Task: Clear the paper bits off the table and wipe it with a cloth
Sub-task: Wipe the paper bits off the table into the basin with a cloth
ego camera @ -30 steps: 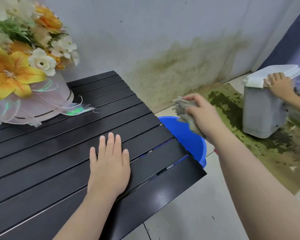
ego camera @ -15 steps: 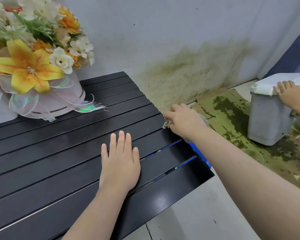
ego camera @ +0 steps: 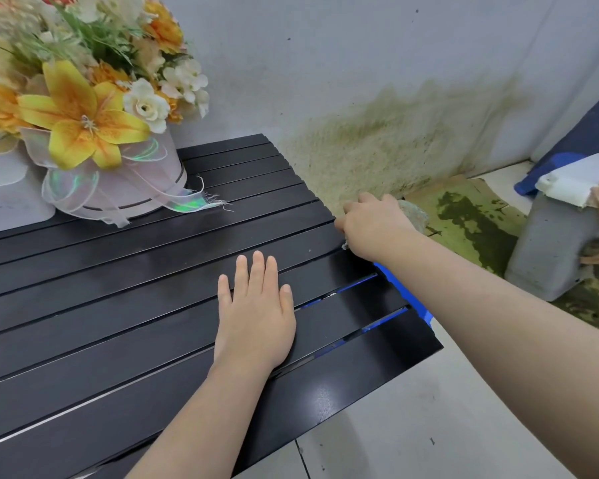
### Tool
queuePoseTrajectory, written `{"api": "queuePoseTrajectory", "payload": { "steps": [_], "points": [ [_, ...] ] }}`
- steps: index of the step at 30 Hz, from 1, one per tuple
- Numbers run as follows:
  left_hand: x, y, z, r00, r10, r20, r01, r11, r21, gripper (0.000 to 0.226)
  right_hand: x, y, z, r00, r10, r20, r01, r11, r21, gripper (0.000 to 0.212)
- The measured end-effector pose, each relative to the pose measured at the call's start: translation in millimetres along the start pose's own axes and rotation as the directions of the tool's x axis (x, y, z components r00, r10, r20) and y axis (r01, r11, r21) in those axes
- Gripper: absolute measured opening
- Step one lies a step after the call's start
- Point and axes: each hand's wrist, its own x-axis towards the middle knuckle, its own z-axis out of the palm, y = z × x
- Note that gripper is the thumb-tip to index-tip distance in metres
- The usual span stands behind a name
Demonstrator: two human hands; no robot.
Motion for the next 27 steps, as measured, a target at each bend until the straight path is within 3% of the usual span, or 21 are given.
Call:
{"api": "queuePoseTrajectory", "payload": {
  "steps": [10, 15, 19, 23, 27],
  "points": [
    [-1, 1, -1, 1.0, 0.001, -0.003, -0.001, 1.0, -0.002, 0.055, -10, 1, 6, 0.984, -0.146, -0.104, 0.129, 0.98, -0.154, 0.029],
    [-1, 1, -2, 1.0, 0.0, 0.002, 0.0, 1.0, 0.006, 0.055, -7, -9, 5, 0.979, -0.194, -0.06, 0.175, 0.957, -0.232, 0.028],
    [-1, 1, -2, 1.0, -0.004, 0.002, 0.004, 1.0, 0.0, 0.055, -5, -1, 5, 0.991, -0.125, 0.04, 0.127, 0.991, -0.048, 0.028],
    [-1, 1, -2, 1.0, 0.001, -0.005, -0.001, 1.0, 0.0, 0.055, -3, 17, 7, 0.979, -0.096, 0.178, 0.052, 0.97, 0.238, 0.011],
    [-1, 1, -2, 1.0, -0.004, -0.007, 0.004, 1.0, -0.004, 0.055, 4, 17, 7, 0.991, -0.063, 0.119, 0.033, 0.971, 0.238, 0.012]
  ]
}}
